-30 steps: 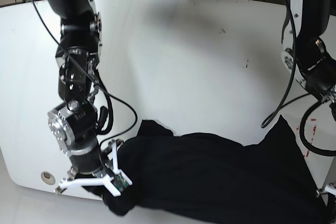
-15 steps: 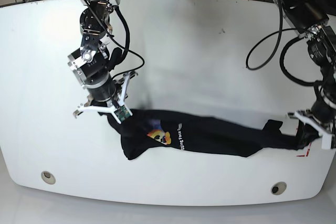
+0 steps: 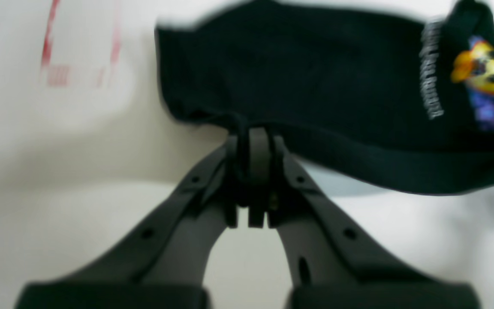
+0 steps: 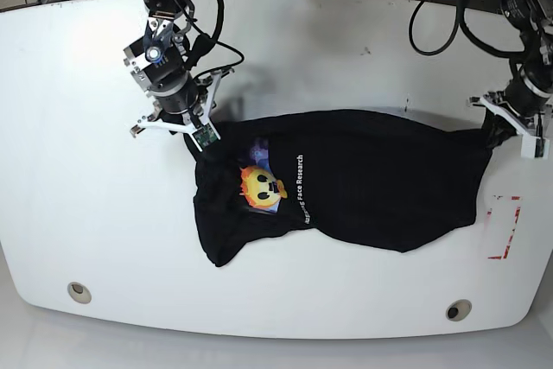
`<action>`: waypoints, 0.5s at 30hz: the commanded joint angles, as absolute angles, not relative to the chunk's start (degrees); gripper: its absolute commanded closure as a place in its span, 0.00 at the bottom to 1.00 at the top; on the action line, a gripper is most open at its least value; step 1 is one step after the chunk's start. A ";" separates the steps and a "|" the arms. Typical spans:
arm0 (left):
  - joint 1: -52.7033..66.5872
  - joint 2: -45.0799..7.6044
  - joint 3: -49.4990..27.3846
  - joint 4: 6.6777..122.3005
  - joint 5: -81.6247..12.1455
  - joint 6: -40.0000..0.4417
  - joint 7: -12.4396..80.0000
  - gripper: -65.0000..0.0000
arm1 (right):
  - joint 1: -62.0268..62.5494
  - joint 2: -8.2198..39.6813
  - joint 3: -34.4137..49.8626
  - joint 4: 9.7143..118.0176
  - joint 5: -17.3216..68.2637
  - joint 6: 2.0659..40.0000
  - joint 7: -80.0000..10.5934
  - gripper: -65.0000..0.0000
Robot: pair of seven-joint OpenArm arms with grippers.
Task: Layout the t-shirt on the table in an organized manner, then fold the t-shirt properly
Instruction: 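Lay the shirt flat, drawing both grippers back along its edge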
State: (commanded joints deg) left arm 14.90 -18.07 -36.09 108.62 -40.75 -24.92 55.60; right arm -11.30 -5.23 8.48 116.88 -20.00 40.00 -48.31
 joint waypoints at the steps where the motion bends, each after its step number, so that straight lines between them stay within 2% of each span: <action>1: 16.31 -18.33 -36.79 108.62 -40.92 -24.92 55.60 1.00 | -12.00 -5.23 8.48 116.88 -20.00 40.00 -48.40 0.99; 10: 25.71 -21.67 -39.60 108.62 -42.07 -25.01 55.60 1.00 | -19.38 -4.79 8.48 116.97 -20.09 40.00 -48.40 0.99; 15: 30.20 -21.76 -41.45 108.62 -42.07 -25.01 55.60 1.00 | -23.34 -4.79 8.48 116.97 -20.09 40.00 -48.31 0.98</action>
State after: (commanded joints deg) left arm 30.20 -21.76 -41.45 108.62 -42.07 -25.01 55.60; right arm -23.34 -4.79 8.48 116.97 -20.09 40.00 -48.31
